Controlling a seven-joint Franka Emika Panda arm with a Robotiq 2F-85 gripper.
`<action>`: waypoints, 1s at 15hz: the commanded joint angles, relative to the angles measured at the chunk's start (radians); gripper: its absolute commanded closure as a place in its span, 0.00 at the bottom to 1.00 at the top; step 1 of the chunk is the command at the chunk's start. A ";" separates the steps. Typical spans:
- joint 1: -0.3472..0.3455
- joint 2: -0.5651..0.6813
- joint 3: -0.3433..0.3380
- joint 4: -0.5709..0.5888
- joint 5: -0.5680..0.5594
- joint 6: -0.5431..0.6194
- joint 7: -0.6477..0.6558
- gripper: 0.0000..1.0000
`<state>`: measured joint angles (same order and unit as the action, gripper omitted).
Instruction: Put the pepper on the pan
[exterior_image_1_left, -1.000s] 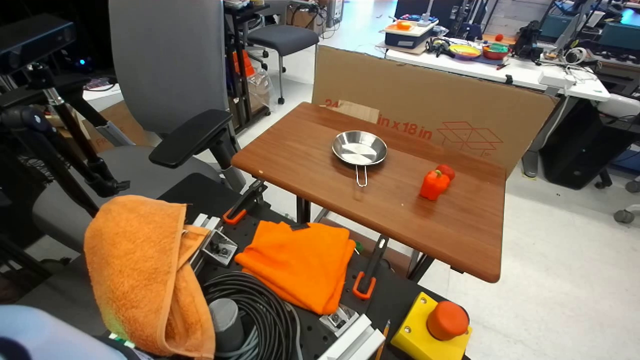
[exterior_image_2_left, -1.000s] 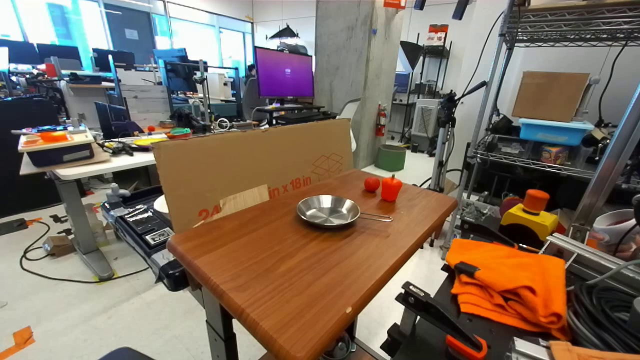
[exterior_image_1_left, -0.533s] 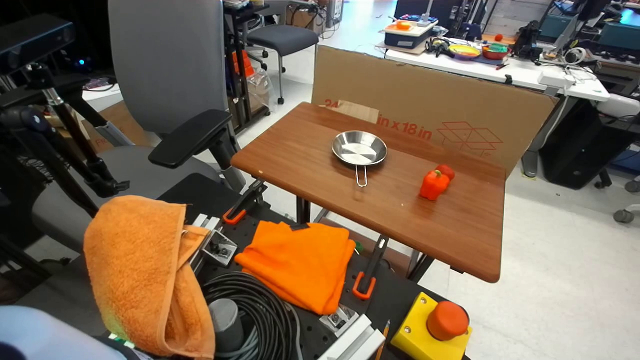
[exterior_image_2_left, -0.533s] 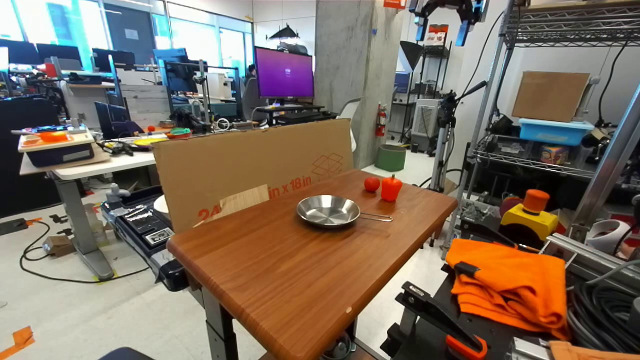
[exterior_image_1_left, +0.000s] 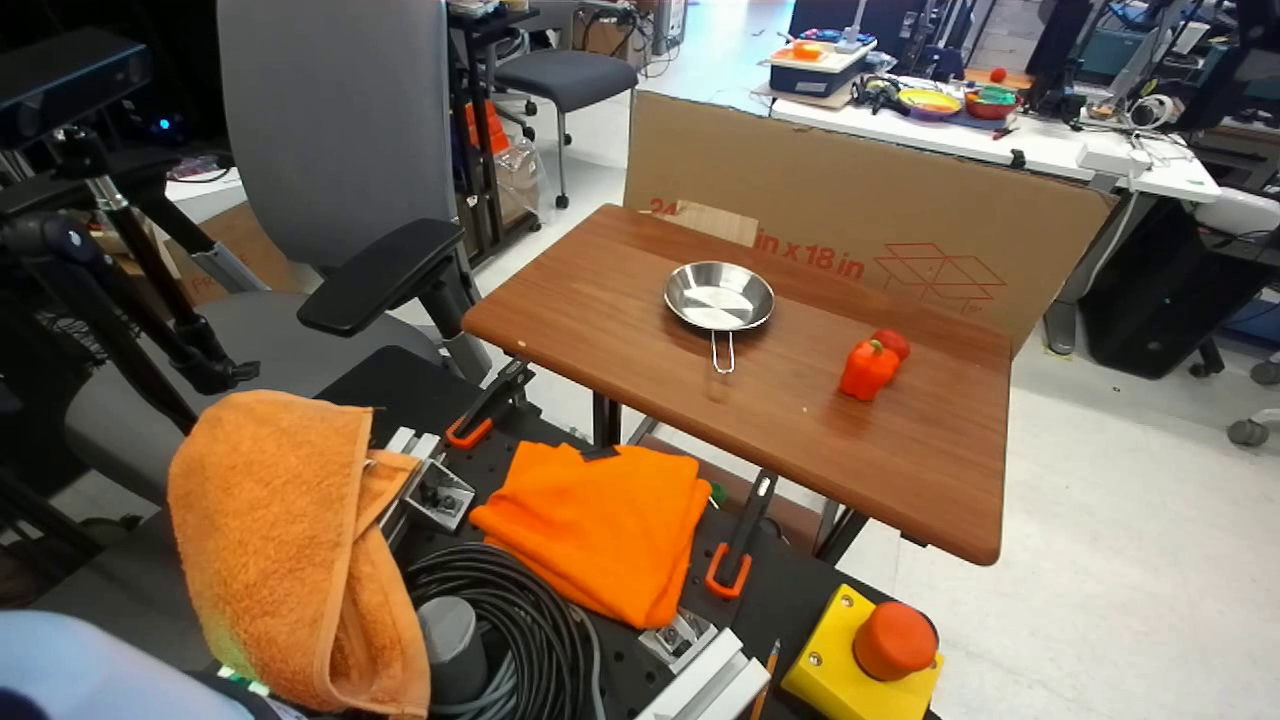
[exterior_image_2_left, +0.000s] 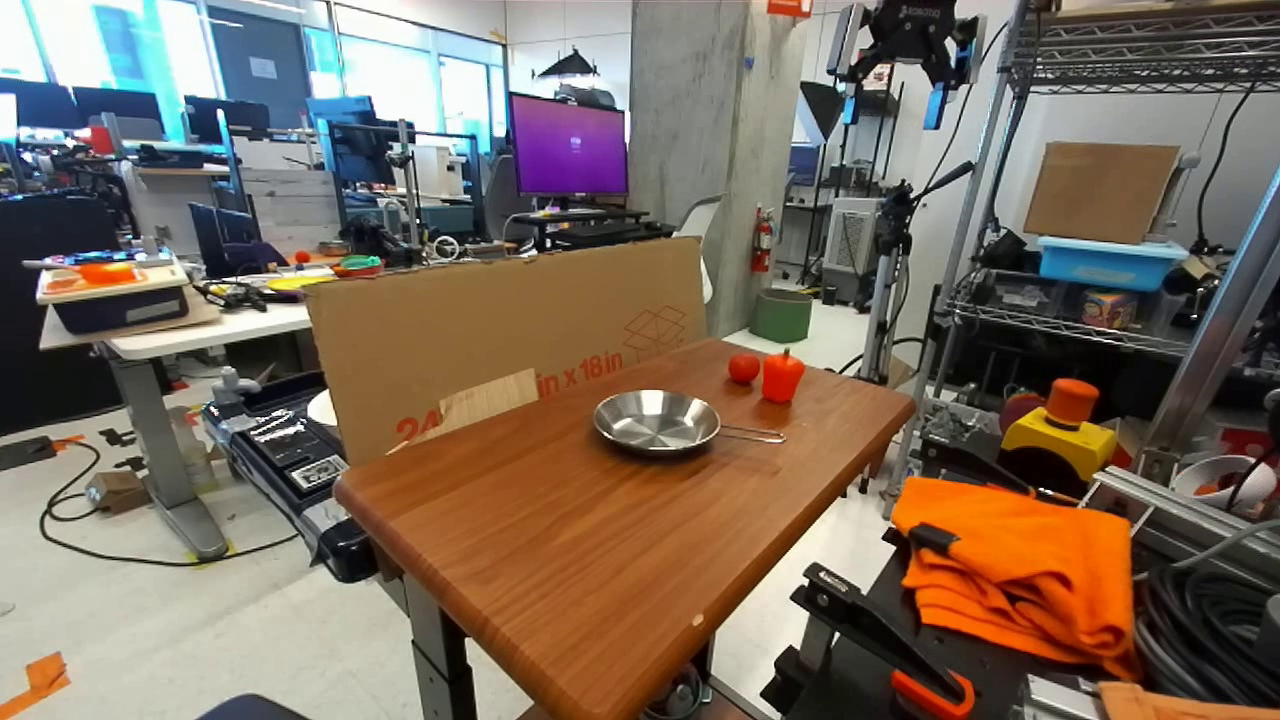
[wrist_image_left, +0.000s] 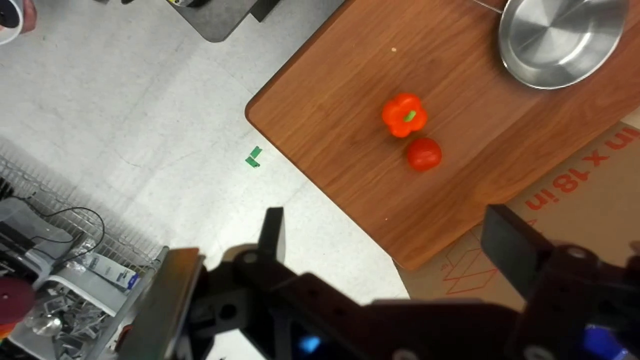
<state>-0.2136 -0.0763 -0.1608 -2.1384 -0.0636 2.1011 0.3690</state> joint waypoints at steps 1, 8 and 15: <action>0.015 0.030 0.003 0.040 0.003 -0.042 0.024 0.00; 0.029 0.115 0.000 0.055 0.026 -0.090 0.047 0.00; 0.038 0.159 -0.002 0.059 0.054 -0.112 0.032 0.00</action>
<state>-0.1850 0.0644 -0.1576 -2.1124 -0.0465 2.0331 0.4067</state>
